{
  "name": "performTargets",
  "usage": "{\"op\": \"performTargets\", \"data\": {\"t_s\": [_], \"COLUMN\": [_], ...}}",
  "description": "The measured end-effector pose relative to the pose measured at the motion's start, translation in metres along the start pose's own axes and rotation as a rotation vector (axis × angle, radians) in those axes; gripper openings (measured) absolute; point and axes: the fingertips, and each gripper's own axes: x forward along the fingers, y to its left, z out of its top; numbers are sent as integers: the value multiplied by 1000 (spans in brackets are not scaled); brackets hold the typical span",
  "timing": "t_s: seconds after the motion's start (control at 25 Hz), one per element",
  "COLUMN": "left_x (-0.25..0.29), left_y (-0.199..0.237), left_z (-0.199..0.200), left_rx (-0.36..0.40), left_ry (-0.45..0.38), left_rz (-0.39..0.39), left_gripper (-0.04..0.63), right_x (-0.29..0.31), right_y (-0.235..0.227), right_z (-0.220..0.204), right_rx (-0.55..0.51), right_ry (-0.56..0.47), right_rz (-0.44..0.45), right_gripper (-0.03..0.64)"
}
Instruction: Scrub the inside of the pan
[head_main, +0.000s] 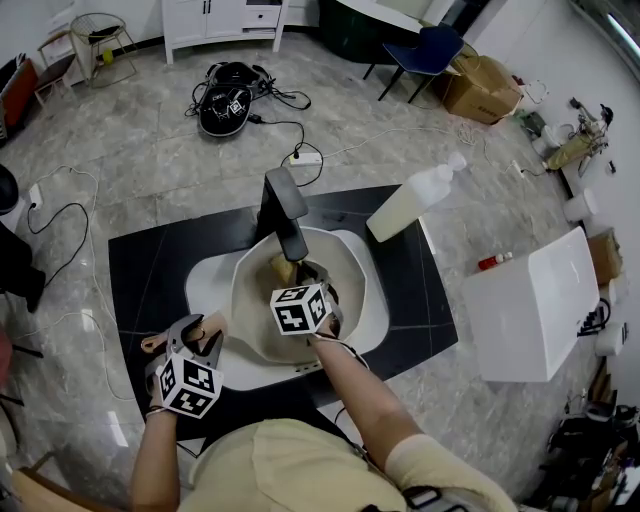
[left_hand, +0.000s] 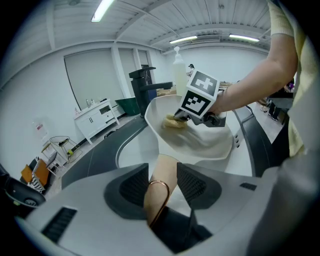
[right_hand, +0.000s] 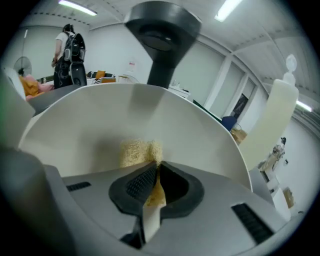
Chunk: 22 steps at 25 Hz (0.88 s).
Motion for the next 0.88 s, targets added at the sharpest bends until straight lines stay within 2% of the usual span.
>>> {"op": "performTargets", "data": {"t_s": [0.44,0.88], "left_x": [0,0], "left_y": [0,1], "left_z": [0,2], "left_rx": [2,14], "left_ry": [1,7], "left_rz": [7,19], "left_gripper": [178,181], "right_x": [-11,-26], "right_y": [60,91], "right_z": [9,-14], "right_rx": [-193,-381], "right_ry": [-54,-27], "right_rz": [170,282], "right_gripper": [32,32]}}
